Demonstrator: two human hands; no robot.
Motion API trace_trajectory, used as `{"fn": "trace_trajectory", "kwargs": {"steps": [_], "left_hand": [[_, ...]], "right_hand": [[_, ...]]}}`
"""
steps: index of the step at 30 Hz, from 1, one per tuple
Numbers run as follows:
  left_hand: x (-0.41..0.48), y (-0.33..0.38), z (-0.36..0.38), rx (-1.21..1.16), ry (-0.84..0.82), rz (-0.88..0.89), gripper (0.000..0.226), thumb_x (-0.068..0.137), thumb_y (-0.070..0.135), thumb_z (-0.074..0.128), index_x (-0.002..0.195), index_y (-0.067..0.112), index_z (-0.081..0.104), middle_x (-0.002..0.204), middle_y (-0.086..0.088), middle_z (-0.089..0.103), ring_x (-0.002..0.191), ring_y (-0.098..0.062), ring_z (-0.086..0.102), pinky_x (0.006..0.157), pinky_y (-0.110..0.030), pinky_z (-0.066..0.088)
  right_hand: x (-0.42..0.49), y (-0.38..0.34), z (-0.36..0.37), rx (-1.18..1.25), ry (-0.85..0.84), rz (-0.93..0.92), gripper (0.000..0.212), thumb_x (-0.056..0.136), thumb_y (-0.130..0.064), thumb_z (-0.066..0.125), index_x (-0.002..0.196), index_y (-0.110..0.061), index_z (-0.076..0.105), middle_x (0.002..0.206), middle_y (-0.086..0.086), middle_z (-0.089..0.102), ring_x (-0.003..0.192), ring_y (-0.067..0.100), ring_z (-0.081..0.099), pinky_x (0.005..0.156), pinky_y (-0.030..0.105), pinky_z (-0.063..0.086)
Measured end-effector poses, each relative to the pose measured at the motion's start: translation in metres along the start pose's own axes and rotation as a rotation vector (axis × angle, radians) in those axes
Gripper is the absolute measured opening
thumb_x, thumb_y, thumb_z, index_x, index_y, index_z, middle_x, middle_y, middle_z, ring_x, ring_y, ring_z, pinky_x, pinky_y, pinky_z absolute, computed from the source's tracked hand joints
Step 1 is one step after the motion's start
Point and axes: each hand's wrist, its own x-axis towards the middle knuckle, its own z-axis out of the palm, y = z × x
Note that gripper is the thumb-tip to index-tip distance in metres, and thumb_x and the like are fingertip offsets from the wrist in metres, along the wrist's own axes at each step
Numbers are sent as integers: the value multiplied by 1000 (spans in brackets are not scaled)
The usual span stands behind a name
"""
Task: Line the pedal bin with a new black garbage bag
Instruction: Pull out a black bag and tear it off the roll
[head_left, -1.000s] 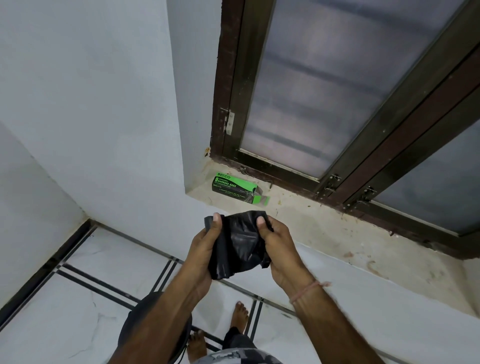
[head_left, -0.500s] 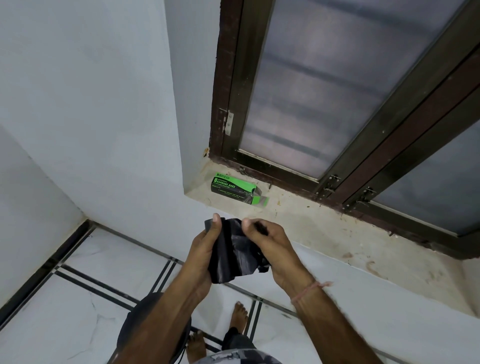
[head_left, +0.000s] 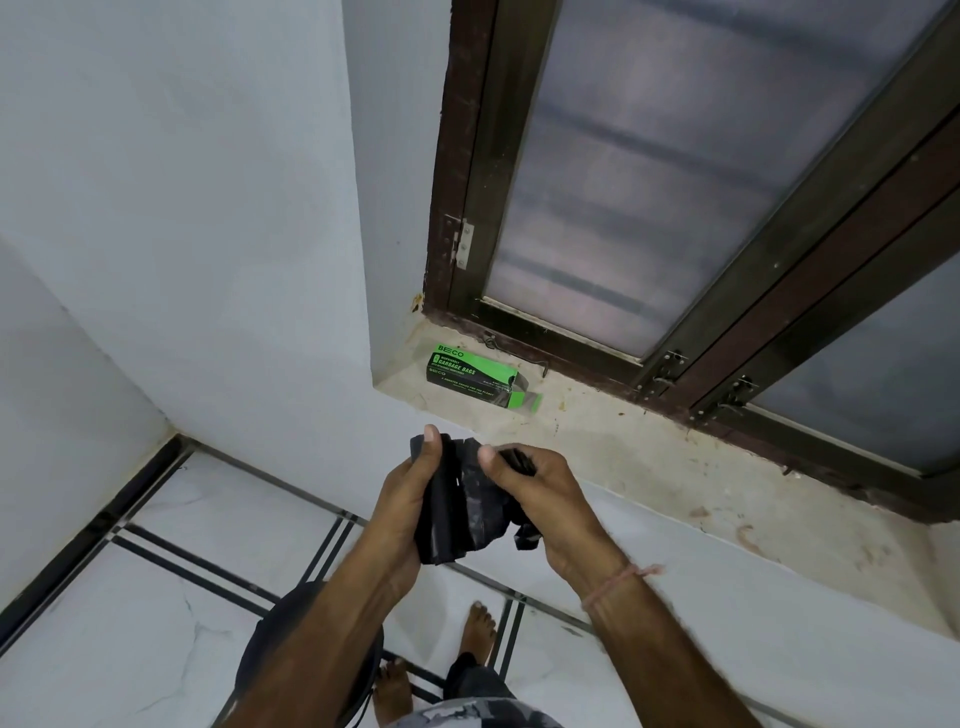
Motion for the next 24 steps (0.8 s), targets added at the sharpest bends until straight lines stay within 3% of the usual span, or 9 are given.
{"fn": "trace_trajectory", "kwargs": {"steps": [3, 7, 12, 16, 18, 22, 24], "left_hand": [[0, 1, -1, 5, 16, 3, 75, 77, 83, 66, 111, 18, 78, 118, -20, 77, 111, -38, 75, 101, -56, 56], [-2, 2, 0, 26, -3, 35, 73, 84, 80, 61, 120, 18, 75, 122, -17, 76, 113, -35, 74, 92, -45, 61], [-3, 8, 2, 58, -33, 54, 76, 91, 78, 48, 129, 16, 71, 129, -20, 72, 119, -42, 69, 104, -58, 54], [-4, 7, 0, 46, -16, 51, 75, 91, 73, 51, 128, 11, 70, 129, -27, 68, 115, -45, 70, 97, -60, 57], [-4, 8, -1, 57, -15, 51, 75, 90, 73, 51, 127, 11, 71, 128, -26, 69, 115, -42, 71, 102, -59, 56], [-4, 11, -1, 95, -46, 64, 81, 84, 78, 58, 128, 11, 70, 125, -19, 74, 116, -35, 72, 102, -51, 57], [-5, 12, -1, 107, -75, 70, 86, 78, 81, 61, 128, 11, 69, 122, -15, 76, 115, -32, 73, 99, -47, 58]], "right_hand": [[1, 1, -1, -53, -10, -10, 31, 94, -29, 78, 74, -7, 71, 51, -7, 57, 39, 7, 45, 40, 18, 32], [4, -2, -1, -72, 8, -13, 35, 100, -24, 71, 86, 9, 71, 68, 11, 62, 55, 16, 53, 50, 21, 42], [1, -3, -5, 57, -58, 86, 32, 106, -29, 61, 102, -1, 78, 65, 9, 69, 47, 17, 51, 40, 18, 34], [3, -1, -6, 29, -48, 101, 39, 104, -33, 64, 96, 4, 73, 63, 11, 64, 49, 20, 47, 43, 22, 32], [4, 0, -7, 20, -48, 92, 45, 101, -37, 67, 96, 7, 70, 60, 8, 58, 48, 17, 44, 42, 23, 29], [6, -1, -8, -24, -91, -13, 28, 90, -30, 81, 74, -8, 77, 58, 5, 54, 48, 13, 41, 45, 23, 32], [8, -1, -10, -75, -95, -23, 26, 90, -26, 83, 73, -9, 75, 54, 1, 54, 43, 10, 41, 40, 18, 32]]}}
